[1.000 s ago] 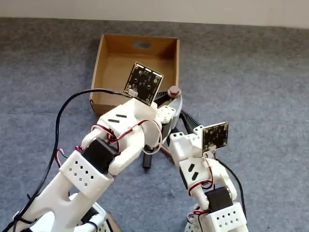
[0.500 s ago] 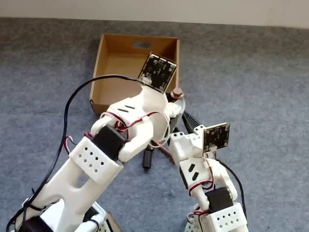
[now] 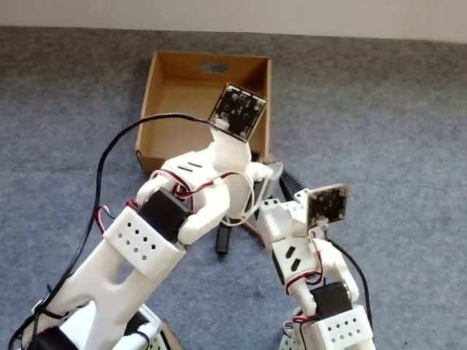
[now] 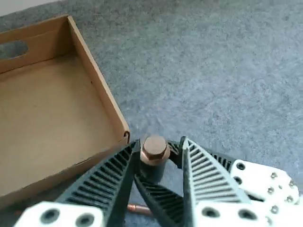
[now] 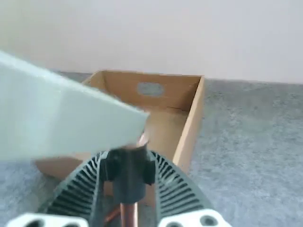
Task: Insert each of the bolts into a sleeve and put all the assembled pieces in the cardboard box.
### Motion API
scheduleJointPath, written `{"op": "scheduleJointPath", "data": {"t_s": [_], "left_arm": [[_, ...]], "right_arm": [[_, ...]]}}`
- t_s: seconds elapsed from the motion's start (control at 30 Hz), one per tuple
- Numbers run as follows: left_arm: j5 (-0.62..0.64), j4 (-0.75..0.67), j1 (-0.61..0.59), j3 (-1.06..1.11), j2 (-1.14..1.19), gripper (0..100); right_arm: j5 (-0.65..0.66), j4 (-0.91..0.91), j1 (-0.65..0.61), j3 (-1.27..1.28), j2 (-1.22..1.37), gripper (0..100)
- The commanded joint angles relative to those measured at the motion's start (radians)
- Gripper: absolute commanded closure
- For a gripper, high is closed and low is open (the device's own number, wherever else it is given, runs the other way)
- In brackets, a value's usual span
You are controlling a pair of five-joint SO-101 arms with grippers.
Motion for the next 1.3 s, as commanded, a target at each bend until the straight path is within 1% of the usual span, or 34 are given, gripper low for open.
{"op": "scheduleJointPath", "data": {"t_s": [0.0,0.13,0.27,0.33,0.4,0.5,0.57,0.63,0.67,0.73,0.9,0.97,1.0,1.07,1.2,1.27], "left_arm": [[0.021,0.002,-0.002,-0.010,-0.008,84],[0.020,0.003,-0.002,-0.021,-0.022,84],[0.017,0.040,-0.005,-0.025,-0.120,84],[0.014,0.074,-0.047,-0.022,-0.189,85],[-0.029,0.101,-0.117,-0.019,-0.243,89],[-0.213,0.132,-0.297,0.002,-0.269,100],[-0.330,0.133,-0.429,0.064,-0.268,97],[-0.402,0.124,-0.530,0.188,-0.268,97],[-0.408,0.092,-0.552,0.255,-0.268,97],[-0.400,-0.029,-0.578,0.414,-0.271,97],[-0.402,-0.465,-0.598,0.796,-0.275,97],[-0.402,-0.592,-0.599,0.880,-0.275,97],[-0.402,-0.618,-0.601,0.905,-0.275,97],[-0.400,-0.624,-0.602,0.921,-0.275,96],[-0.399,-0.626,-0.607,0.944,-0.275,97],[-0.397,-0.628,-0.605,0.954,-0.275,97]], "right_arm": [[0.005,-0.018,-0.001,-0.015,-0.010,99.1],[0.005,-0.018,-0.001,-0.015,-0.010,99.1],[0.005,-0.018,-0.001,-0.015,-0.010,99.1],[0.005,-0.018,-0.001,-0.015,-0.010,99.1],[0.008,-0.018,-0.001,-0.010,-0.010,99.1],[0.009,-0.018,-0.001,0.002,-0.010,99.1],[0.006,-0.018,-0.001,0.004,-0.010,99.1],[0.005,-0.018,-0.001,0.004,-0.010,99.1],[0.005,-0.018,-0.001,0.005,-0.010,99.1],[0.005,-0.018,-0.004,0.005,-0.010,99.1],[0.005,-0.016,-0.005,0.007,-0.002,99.1],[0.005,-0.016,-0.005,0.001,-0.002,99.1],[0.005,-0.016,-0.005,-0.002,-0.002,99.1],[0.005,-0.016,-0.005,-0.030,-0.008,99.1],[0.005,0.047,-0.010,-0.183,0.001,99.1],[0.012,0.056,-0.041,-0.248,0.001,98.9]]}}
